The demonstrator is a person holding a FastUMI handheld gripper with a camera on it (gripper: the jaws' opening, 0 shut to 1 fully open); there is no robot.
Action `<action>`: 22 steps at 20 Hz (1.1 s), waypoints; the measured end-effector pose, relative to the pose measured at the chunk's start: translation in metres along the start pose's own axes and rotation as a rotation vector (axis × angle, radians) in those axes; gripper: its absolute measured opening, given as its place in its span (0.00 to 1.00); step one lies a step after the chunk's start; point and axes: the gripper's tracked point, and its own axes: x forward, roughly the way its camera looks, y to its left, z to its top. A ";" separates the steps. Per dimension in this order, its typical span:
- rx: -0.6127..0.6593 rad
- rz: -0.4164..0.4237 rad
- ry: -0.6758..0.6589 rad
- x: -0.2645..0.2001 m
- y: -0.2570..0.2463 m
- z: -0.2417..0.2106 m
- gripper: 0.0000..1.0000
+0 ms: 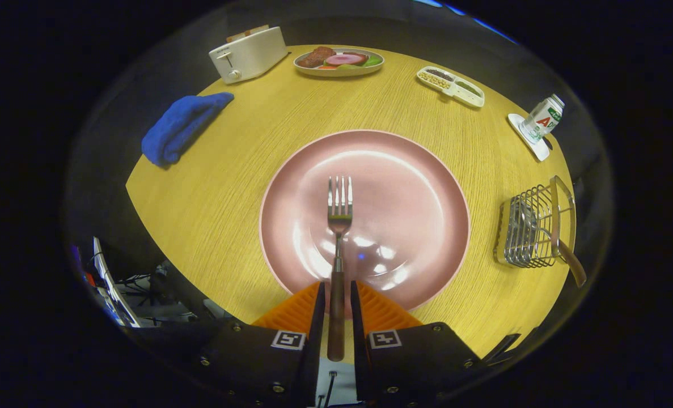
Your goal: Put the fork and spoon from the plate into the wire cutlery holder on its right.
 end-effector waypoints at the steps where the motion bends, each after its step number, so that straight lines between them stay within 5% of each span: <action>1: 0.001 -0.005 0.011 0.007 -0.002 0.000 0.23; 8: 0.073 0.029 0.002 0.006 -0.001 -0.001 0.02; 22: 0.105 0.035 -0.068 -0.033 -0.034 0.027 0.02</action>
